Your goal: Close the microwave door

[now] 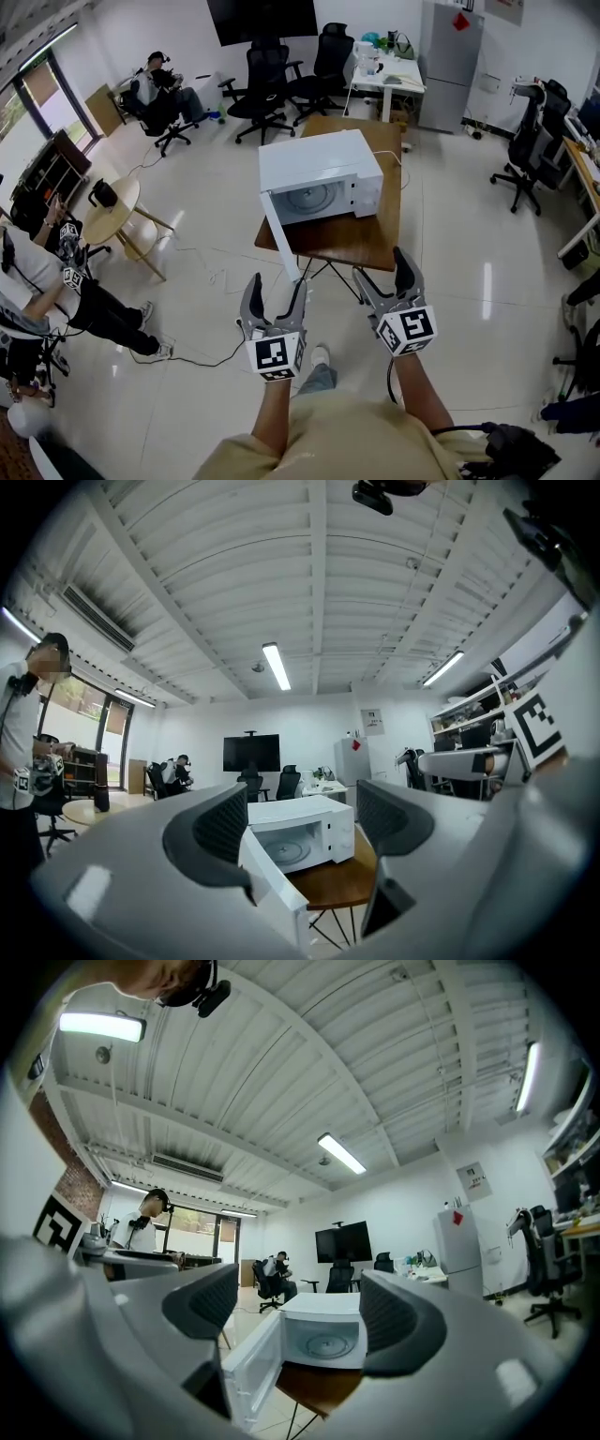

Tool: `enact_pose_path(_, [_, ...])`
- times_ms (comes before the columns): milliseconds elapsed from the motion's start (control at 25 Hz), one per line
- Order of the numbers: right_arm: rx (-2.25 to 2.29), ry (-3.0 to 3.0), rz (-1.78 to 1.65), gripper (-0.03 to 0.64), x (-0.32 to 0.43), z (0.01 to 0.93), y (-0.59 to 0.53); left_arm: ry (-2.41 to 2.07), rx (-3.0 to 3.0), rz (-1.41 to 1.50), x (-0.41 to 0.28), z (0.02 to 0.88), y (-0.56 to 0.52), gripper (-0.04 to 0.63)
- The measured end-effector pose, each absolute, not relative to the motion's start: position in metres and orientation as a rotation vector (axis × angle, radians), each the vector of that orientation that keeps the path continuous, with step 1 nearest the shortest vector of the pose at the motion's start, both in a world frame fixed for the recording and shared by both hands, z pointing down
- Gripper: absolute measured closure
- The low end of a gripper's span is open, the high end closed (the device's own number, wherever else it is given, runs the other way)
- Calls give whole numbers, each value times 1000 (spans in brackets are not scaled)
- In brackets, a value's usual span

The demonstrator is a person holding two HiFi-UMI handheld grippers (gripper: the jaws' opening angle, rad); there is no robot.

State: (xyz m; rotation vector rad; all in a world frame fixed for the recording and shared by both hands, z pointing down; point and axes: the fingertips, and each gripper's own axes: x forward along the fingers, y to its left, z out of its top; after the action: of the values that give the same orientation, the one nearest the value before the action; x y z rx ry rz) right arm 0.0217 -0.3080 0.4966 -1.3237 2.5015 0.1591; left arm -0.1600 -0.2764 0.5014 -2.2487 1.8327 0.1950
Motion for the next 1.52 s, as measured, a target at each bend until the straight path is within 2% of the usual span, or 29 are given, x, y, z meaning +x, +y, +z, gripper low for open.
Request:
enact_pose_path(360, [-1371, 2510, 195, 224, -39, 498, -378, 1750, -2311, 258, -210, 499, -358, 232])
enact_pose_path(640, [-1366, 2539, 167, 224, -70, 493, -430, 1741, -2341, 169, -246, 512, -418, 230])
enact_pose_path(920, [-1312, 2577, 102, 224, -63, 489, -505, 1731, -2413, -8, -280, 524, -483, 227])
enact_pose_path(1120, [-1259, 2599, 72, 224, -44, 478, -546, 1744, -2444, -188, -312, 526, -509, 185])
enact_pose_path(1280, [-1230, 2605, 65, 224, -36, 470, -574, 1748, -2443, -314, -340, 515, -523, 176])
enact_pose_path(1520, [-1203, 2612, 33, 224, -24, 471, -608, 1762, -2621, -350, -333, 513, -539, 173])
